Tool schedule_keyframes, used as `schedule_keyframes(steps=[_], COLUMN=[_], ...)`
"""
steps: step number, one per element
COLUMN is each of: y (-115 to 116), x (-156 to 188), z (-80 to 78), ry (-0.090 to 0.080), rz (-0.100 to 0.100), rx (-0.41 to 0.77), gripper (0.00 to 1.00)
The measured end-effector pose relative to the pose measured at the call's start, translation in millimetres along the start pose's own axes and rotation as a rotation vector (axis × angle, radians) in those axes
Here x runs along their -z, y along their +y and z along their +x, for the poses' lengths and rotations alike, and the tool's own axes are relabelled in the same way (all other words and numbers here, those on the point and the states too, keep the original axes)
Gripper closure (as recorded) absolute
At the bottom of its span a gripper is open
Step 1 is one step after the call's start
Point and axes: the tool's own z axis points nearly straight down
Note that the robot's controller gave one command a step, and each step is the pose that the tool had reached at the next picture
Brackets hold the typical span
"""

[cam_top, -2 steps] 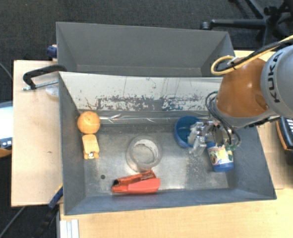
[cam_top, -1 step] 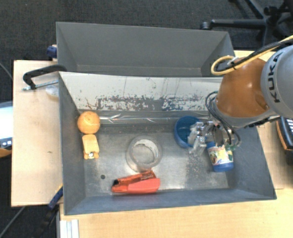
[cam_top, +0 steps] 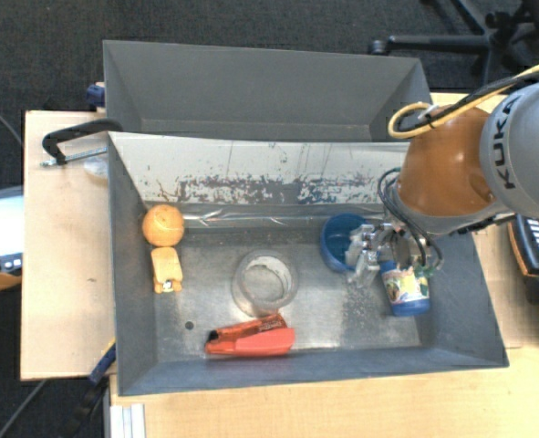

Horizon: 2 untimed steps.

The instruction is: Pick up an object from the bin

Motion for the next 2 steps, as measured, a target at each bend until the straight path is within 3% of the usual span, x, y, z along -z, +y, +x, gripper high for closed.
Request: schedule_keyframes(steps=[2], y=[0.0], x=[0.0], z=[0.0], ry=[0.0], rz=[0.0], rx=[0.0], gripper=[1.0])
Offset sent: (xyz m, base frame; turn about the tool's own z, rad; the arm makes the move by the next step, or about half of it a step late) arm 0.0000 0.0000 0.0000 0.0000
